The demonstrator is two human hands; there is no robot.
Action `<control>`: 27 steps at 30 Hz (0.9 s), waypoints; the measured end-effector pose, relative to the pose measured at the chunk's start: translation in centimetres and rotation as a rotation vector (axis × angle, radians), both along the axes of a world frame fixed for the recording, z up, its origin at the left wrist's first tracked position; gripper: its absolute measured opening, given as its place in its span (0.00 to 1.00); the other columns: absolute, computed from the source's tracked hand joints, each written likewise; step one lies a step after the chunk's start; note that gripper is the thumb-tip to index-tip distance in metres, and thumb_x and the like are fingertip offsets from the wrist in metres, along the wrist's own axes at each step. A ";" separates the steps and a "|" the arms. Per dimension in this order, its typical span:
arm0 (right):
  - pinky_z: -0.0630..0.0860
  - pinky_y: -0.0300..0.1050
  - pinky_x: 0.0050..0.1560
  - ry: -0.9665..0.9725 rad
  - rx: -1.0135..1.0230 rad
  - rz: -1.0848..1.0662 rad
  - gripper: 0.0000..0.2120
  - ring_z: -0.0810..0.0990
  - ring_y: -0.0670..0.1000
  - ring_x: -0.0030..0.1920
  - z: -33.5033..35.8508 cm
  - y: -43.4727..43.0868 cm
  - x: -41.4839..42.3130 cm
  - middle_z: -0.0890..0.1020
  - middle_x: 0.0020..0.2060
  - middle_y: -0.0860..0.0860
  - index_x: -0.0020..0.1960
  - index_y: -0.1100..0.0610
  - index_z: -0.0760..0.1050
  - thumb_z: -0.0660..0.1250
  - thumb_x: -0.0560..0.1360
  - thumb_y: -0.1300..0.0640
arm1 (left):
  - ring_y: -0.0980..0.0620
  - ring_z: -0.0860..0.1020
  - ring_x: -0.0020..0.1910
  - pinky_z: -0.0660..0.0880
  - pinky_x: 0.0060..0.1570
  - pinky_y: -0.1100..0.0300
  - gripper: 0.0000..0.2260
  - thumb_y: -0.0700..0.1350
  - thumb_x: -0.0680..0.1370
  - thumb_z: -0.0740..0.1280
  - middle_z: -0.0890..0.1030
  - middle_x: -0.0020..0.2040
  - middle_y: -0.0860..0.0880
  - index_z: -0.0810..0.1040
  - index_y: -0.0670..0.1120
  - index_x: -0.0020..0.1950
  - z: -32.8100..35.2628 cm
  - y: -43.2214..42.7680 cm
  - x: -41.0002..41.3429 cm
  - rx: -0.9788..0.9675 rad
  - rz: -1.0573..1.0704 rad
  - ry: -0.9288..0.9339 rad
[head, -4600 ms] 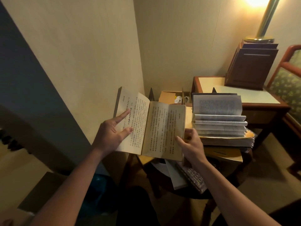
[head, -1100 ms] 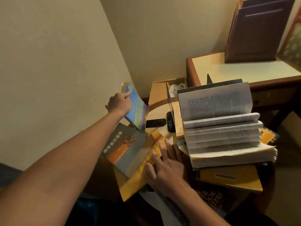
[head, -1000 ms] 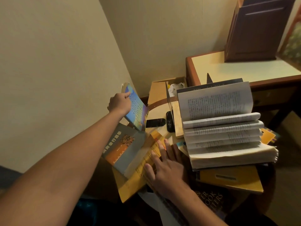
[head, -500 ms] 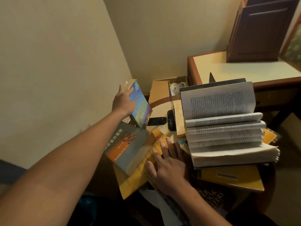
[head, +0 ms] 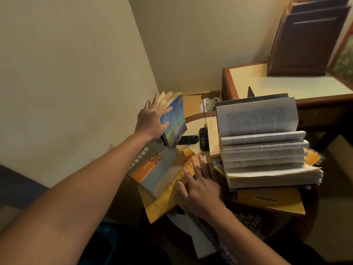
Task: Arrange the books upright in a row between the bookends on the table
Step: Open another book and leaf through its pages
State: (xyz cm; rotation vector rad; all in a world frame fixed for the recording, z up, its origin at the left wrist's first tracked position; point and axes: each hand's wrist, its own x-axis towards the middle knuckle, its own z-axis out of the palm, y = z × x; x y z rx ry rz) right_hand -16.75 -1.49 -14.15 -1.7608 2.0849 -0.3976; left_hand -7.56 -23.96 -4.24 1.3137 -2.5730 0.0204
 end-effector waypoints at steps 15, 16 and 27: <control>0.48 0.54 0.80 -0.024 -0.483 -0.116 0.28 0.46 0.55 0.81 4.7 5.2 -3.7 0.56 0.80 0.55 0.78 0.51 0.63 0.50 0.83 0.39 | 0.41 0.66 0.75 0.63 0.71 0.38 0.23 0.49 0.76 0.71 0.67 0.77 0.45 0.75 0.52 0.71 1.1 10.0 -2.0 -0.007 -0.230 0.230; 0.48 0.55 0.80 -0.044 -0.492 -0.188 0.28 0.46 0.55 0.81 5.1 5.9 -4.7 0.56 0.80 0.54 0.77 0.51 0.64 0.50 0.82 0.38 | 0.41 0.67 0.74 0.64 0.71 0.39 0.24 0.49 0.76 0.71 0.67 0.77 0.46 0.75 0.52 0.71 1.1 10.7 -2.8 0.066 -0.239 0.264; 0.39 0.61 0.77 -0.194 -0.248 -0.830 0.23 0.39 0.64 0.79 2.7 11.6 -14.0 0.43 0.80 0.61 0.73 0.45 0.70 0.63 0.80 0.42 | 0.39 0.62 0.77 0.64 0.72 0.41 0.25 0.52 0.77 0.72 0.60 0.80 0.44 0.72 0.60 0.73 1.0 12.3 -11.6 0.639 -0.136 0.399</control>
